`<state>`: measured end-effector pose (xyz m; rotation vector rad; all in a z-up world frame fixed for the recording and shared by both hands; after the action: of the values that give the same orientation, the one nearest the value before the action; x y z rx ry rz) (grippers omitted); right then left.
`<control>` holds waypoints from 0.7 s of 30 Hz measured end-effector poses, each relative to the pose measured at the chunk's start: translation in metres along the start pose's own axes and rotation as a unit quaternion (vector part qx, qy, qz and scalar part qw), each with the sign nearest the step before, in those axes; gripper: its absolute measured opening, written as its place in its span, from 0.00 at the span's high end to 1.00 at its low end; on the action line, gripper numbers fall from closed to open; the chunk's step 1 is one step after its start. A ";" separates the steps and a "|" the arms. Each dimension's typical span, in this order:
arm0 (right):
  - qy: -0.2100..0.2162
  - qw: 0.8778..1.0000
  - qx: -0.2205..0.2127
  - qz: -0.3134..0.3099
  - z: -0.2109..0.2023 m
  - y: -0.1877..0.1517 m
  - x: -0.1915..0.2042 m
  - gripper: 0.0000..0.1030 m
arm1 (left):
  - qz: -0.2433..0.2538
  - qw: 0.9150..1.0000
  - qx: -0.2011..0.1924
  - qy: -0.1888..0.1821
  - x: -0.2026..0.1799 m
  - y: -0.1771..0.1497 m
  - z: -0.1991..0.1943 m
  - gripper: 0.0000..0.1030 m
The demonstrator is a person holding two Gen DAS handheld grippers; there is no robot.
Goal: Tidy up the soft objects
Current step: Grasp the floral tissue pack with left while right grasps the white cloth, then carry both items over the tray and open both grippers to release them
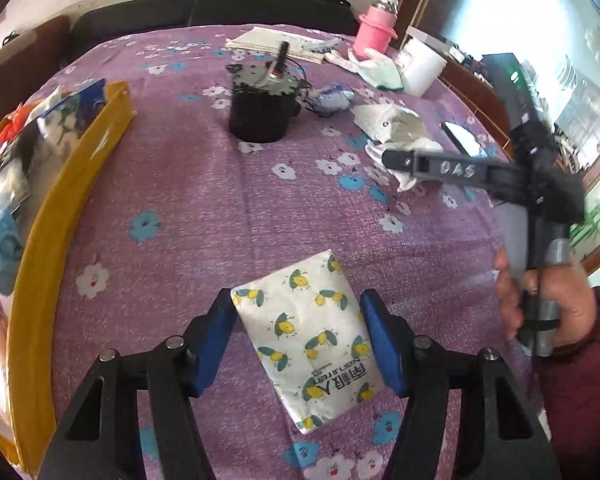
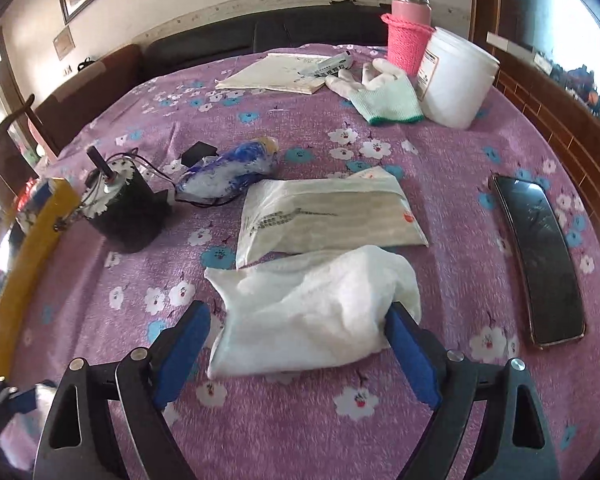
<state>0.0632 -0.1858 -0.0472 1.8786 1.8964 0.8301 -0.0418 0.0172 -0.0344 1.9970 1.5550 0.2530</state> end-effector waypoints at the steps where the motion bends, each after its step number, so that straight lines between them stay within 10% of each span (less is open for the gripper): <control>1: -0.006 1.000 0.003 -0.004 0.002 -0.001 0.001 0.13 | -0.005 1.000 -0.003 -0.004 0.001 0.000 -0.003 0.39; 9: -0.036 0.999 0.001 -0.006 -0.009 -0.004 -0.012 0.70 | -0.024 0.999 -0.037 -0.030 0.007 0.002 -0.037 0.39; 21: 0.027 0.997 -0.052 0.045 -0.070 -0.014 -0.011 0.78 | -0.070 0.994 -0.078 -0.025 0.044 -0.010 -0.086 0.39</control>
<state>0.0100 -0.2075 -0.0041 1.9079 1.7734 0.9971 -0.0782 0.0879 0.0209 1.7533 1.5856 0.2593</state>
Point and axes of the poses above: each gripper's, at about its wrist camera, not at the fingertips, and z roughly the way its jaws point, x to its left, y to its top, the point moved 6 cm from there along z, roughly the way its jaws point, and after that the axes turned 1 degree about y, right-handed, at the moved point
